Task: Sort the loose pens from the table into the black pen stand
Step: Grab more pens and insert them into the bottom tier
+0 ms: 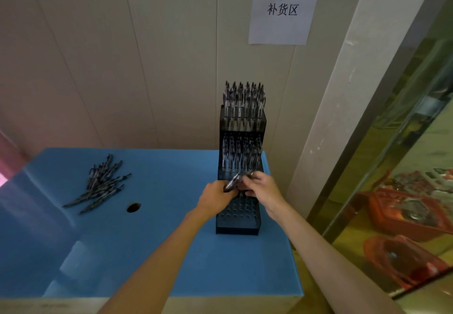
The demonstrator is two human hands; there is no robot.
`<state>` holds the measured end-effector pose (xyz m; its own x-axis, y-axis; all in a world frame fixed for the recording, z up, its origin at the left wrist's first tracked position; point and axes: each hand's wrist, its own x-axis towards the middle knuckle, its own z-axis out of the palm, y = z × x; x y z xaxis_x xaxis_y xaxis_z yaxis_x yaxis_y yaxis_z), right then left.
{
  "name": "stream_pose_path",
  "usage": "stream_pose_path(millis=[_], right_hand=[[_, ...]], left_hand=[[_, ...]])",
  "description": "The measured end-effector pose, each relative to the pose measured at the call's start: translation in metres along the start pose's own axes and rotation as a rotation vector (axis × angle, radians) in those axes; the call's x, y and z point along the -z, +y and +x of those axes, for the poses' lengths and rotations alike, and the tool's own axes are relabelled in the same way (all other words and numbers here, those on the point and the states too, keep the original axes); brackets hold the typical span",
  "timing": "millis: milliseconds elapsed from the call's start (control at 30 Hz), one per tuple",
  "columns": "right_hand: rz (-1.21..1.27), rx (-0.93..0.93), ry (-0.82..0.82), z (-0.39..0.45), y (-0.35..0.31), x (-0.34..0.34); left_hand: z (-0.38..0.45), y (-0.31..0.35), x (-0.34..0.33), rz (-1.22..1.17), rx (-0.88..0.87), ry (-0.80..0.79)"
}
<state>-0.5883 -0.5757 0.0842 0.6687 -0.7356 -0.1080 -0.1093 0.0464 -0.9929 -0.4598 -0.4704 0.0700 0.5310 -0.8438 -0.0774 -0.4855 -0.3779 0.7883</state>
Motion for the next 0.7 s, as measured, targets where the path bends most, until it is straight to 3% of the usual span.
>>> stream_pose_path(millis=[133, 233, 400, 700], right_hand=[[0.057, 0.042, 0.168, 0.009, -0.004, 0.018], [-0.131, 0.143, 0.265, 0.014, 0.001, 0.034], [-0.64, 0.305, 0.275, 0.013, 0.023, 0.045], [-0.755, 0.311, 0.315, 0.019, 0.05, 0.038]], left_hand=[[0.001, -0.015, 0.009, 0.059, 0.053, 0.026], [-0.002, -0.025, 0.014, 0.056, 0.076, 0.046], [-0.006, -0.028, 0.017, 0.064, 0.069, 0.093], [-0.01, -0.028, 0.021, 0.05, 0.058, 0.104]])
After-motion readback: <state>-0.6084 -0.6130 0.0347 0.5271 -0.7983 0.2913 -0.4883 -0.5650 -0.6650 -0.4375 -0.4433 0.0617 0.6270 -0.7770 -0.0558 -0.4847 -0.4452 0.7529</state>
